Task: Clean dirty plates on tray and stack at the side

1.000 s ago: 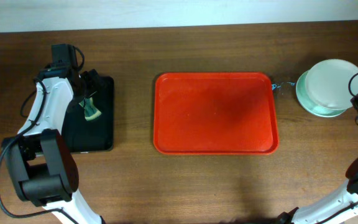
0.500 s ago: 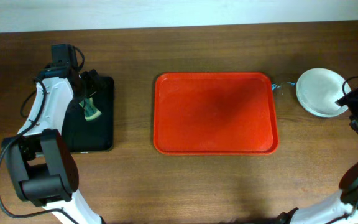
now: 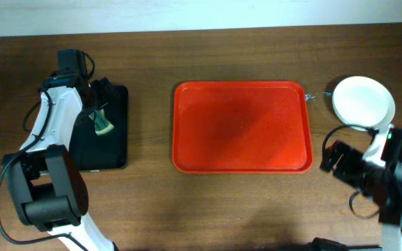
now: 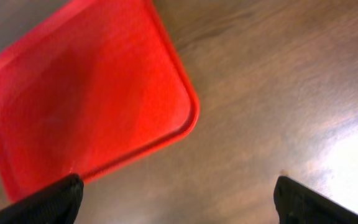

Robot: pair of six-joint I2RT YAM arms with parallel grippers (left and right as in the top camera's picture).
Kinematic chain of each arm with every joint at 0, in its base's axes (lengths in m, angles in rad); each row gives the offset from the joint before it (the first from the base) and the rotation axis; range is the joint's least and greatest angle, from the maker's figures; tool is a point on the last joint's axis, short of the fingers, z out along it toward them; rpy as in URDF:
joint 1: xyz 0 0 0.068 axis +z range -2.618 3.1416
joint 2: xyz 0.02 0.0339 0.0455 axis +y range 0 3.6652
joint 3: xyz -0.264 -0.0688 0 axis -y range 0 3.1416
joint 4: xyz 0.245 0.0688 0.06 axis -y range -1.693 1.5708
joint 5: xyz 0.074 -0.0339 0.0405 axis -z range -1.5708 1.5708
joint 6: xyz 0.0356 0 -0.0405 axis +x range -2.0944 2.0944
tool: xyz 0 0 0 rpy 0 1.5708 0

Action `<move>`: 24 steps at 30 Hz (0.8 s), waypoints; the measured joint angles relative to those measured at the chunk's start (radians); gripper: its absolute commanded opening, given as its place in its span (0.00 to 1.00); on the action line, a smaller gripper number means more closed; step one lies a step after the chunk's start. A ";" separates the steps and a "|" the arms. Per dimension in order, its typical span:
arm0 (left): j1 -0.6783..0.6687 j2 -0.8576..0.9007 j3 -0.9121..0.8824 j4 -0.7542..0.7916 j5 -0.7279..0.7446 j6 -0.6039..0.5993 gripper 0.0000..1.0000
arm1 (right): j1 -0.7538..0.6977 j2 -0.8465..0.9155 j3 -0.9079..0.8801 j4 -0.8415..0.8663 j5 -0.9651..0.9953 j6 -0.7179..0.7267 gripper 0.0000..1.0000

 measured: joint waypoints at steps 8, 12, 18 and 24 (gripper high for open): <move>0.000 0.000 0.000 0.000 0.000 0.000 0.99 | 0.018 -0.113 -0.001 -0.032 0.001 -0.002 0.99; 0.000 0.000 0.000 0.000 0.000 0.000 0.99 | 0.026 -0.114 -0.013 -0.052 0.008 -0.008 0.99; 0.000 0.000 0.000 -0.001 0.001 0.000 0.99 | 0.218 -0.347 -0.235 0.289 -0.061 -0.126 0.99; 0.000 0.000 0.001 0.000 0.001 0.000 0.99 | 0.276 -0.778 -0.564 0.690 -0.075 -0.183 0.99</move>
